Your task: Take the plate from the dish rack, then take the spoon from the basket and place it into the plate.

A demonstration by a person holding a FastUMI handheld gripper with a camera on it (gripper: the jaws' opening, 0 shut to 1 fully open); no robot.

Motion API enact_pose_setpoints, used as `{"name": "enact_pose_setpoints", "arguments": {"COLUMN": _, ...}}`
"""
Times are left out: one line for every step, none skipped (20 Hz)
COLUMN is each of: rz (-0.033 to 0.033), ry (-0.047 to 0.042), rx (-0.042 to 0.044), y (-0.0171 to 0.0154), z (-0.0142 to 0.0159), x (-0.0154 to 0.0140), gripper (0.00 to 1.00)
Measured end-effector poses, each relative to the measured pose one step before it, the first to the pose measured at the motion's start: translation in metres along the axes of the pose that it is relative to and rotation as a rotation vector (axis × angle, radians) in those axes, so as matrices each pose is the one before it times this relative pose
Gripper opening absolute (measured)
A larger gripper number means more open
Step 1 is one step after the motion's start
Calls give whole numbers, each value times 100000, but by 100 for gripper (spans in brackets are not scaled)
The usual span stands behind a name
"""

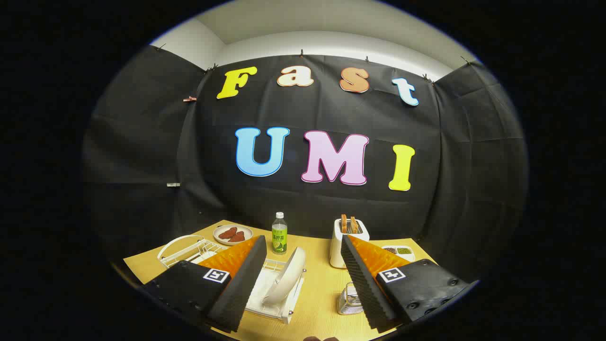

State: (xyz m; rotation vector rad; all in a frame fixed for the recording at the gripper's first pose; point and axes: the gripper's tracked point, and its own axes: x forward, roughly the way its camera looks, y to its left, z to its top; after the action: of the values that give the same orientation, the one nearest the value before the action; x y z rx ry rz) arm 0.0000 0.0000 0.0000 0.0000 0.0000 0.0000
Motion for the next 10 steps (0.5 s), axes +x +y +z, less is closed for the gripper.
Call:
{"name": "enact_pose_setpoints", "arguments": {"rz": 142, "ry": -226, "rx": 152, "y": -2, "z": -36, "x": -73, "gripper": 98}}
{"name": "enact_pose_setpoints", "arguments": {"rz": -32, "ry": -158, "rx": 19, "y": -18, "z": 35, "x": -13, "gripper": 98}}
{"name": "enact_pose_setpoints", "arguments": {"rz": 122, "ry": 83, "rx": 46, "y": -43, "z": -139, "x": -13, "gripper": 98}}
{"name": "enact_pose_setpoints", "arguments": {"rz": -86, "ry": -13, "rx": 86, "y": -29, "z": 24, "x": -33, "gripper": 98}}
{"name": "enact_pose_setpoints", "arguments": {"rz": -338, "ry": -219, "rx": 123, "y": -153, "z": 103, "x": 35, "gripper": 98}}
{"name": "enact_pose_setpoints", "arguments": {"rz": -228, "ry": -158, "rx": 263, "y": -159, "z": 27, "x": 9, "gripper": 98}}
{"name": "enact_pose_setpoints", "arguments": {"rz": -327, "ry": 18, "rx": 201, "y": -72, "z": -157, "x": -29, "gripper": 98}}
{"name": "enact_pose_setpoints", "arguments": {"rz": -356, "ry": 502, "rx": 74, "y": -168, "z": -112, "x": -30, "gripper": 98}}
{"name": "enact_pose_setpoints", "arguments": {"rz": -367, "ry": 517, "rx": 43, "y": -117, "z": -189, "x": 42, "gripper": 98}}
{"name": "enact_pose_setpoints", "arguments": {"rz": -535, "ry": 467, "rx": 74, "y": -199, "z": -76, "x": 25, "gripper": 98}}
